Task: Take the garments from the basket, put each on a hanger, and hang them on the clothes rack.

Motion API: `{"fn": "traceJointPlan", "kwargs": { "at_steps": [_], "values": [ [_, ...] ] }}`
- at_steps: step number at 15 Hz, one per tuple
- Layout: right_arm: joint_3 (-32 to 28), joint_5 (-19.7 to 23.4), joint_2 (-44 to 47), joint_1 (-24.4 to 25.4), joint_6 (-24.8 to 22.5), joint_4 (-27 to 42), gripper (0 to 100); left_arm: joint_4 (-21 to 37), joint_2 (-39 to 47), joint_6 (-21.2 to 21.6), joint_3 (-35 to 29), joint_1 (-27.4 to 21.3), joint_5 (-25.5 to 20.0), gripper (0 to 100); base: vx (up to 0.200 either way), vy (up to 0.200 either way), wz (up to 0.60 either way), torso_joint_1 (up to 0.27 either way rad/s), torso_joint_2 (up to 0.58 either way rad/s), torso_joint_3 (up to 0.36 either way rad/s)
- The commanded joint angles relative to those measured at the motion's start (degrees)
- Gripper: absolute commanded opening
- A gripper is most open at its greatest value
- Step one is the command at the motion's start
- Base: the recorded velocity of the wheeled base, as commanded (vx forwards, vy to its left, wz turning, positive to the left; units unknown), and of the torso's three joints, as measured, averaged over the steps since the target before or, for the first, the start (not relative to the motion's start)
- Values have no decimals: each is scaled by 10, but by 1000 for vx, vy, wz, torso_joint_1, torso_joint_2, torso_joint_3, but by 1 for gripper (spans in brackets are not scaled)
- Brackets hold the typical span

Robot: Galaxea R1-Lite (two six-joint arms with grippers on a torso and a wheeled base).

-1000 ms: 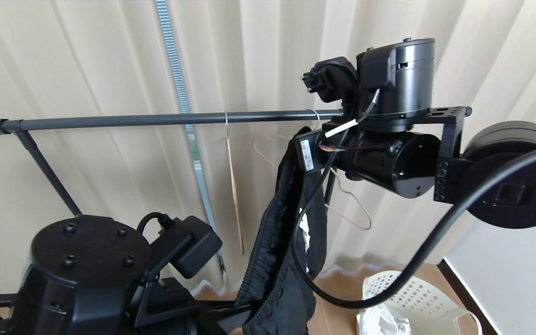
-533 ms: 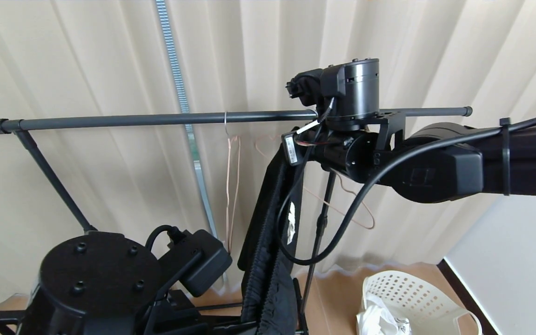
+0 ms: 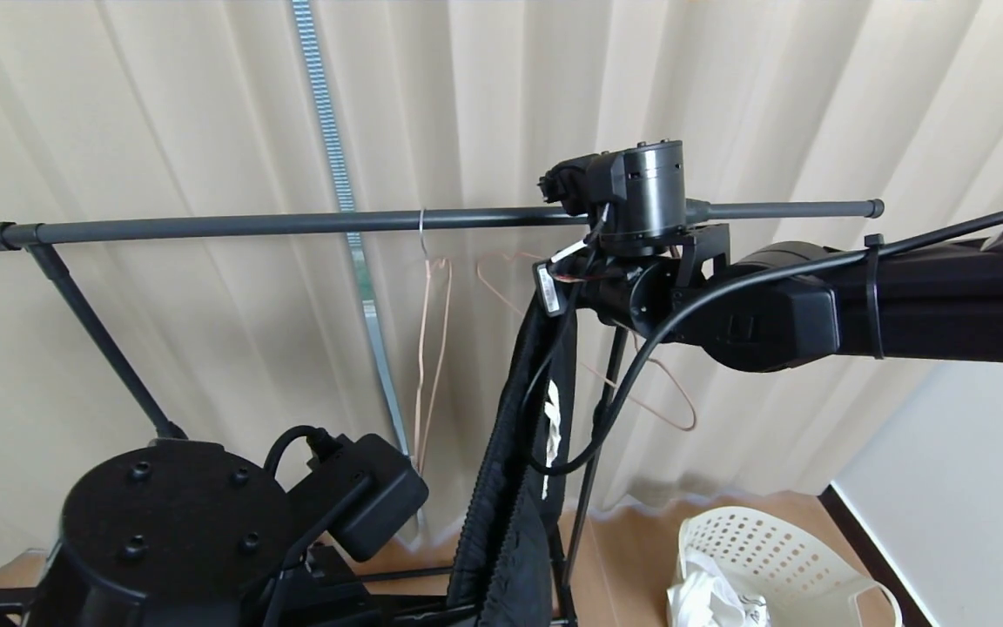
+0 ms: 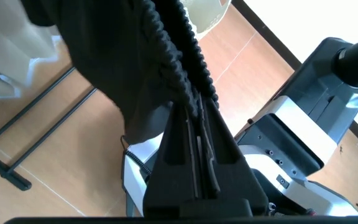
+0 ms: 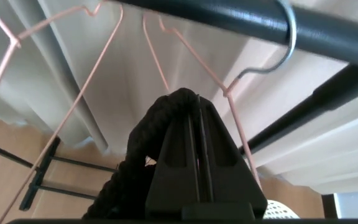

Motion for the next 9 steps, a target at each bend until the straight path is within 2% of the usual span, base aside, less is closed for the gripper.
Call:
{"fn": "traceJointPlan", "kwargs": {
  "at_steps": [1, 4, 6, 9],
  "values": [
    [57, 1, -56, -3, 5, -1, 0, 0, 1, 2, -4, 31, 2, 0, 0, 0, 0, 0, 0, 0],
    [159, 1, -150, -2, 18, 0, 0, -2, 10, 3, -13, 85, 2, 0, 0, 0, 0, 0, 0, 0],
    [243, 1, -215, 22, 27, -2, 0, -2, 33, 2, -41, 112, 4, 0, 0, 0, 0, 0, 0, 0],
    [327, 2, -269, 31, 48, -7, 0, -1, 66, 4, -109, 139, 4, 0, 0, 0, 0, 0, 0, 0]
  ]
}}
